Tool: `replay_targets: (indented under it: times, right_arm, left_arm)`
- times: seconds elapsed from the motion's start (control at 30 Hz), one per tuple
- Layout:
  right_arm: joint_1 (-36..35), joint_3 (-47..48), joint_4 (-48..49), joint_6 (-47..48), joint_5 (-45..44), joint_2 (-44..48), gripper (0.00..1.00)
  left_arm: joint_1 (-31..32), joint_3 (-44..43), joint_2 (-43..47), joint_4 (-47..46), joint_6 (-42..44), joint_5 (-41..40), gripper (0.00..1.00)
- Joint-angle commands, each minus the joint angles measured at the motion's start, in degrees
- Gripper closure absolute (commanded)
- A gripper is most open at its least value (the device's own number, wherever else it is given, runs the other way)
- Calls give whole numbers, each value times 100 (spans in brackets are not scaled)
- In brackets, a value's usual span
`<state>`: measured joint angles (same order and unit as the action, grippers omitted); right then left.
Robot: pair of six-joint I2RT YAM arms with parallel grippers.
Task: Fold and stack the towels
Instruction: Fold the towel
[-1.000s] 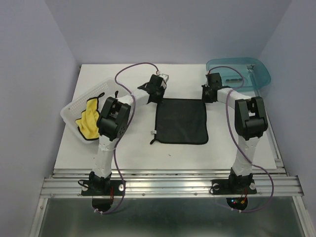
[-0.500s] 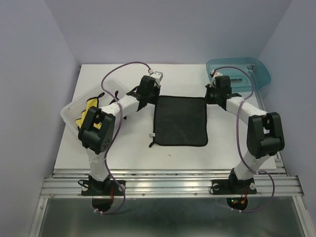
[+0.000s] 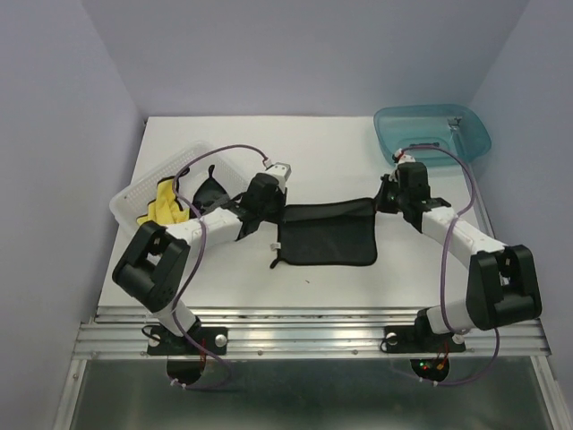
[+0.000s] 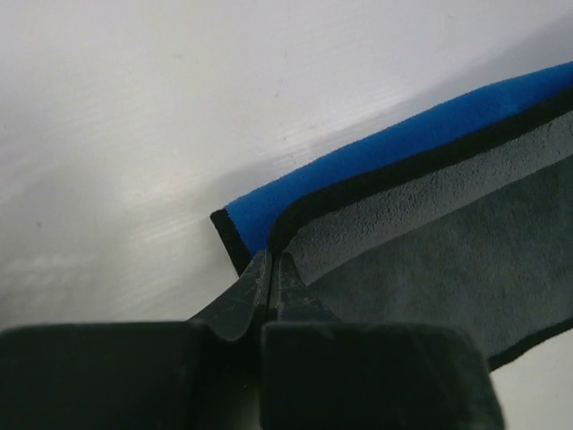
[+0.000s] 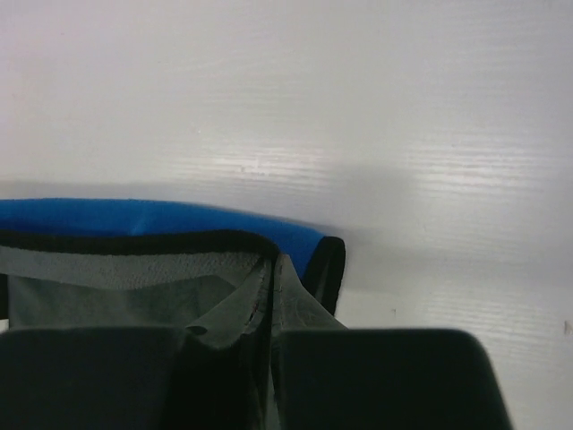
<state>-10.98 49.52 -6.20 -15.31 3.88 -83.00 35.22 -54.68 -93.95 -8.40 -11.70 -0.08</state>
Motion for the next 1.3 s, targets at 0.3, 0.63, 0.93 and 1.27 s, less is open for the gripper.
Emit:
replay_targets:
  times: [0.3, 0.63, 0.93, 1.27]
  right_arm:
    - [-352, -829, -734, -824, -599, 1286, 99]
    - [-352, -1155, -1007, -974, -564, 1849, 99]
    - [-361, -1374, -831, -947, -432, 1647, 99]
    - [-361, -1664, -672, -1000, -37, 1559, 92]
  left_arm:
    - [424, 1117, 1361, -575, -947, -423, 100]
    - [740, 1732, 1898, -592, -1361, -528, 100]
    - [784, 1917, 1635, -619, -1484, -660, 100]
    - [863, 1978, 1441, -654, -1563, -309, 100]
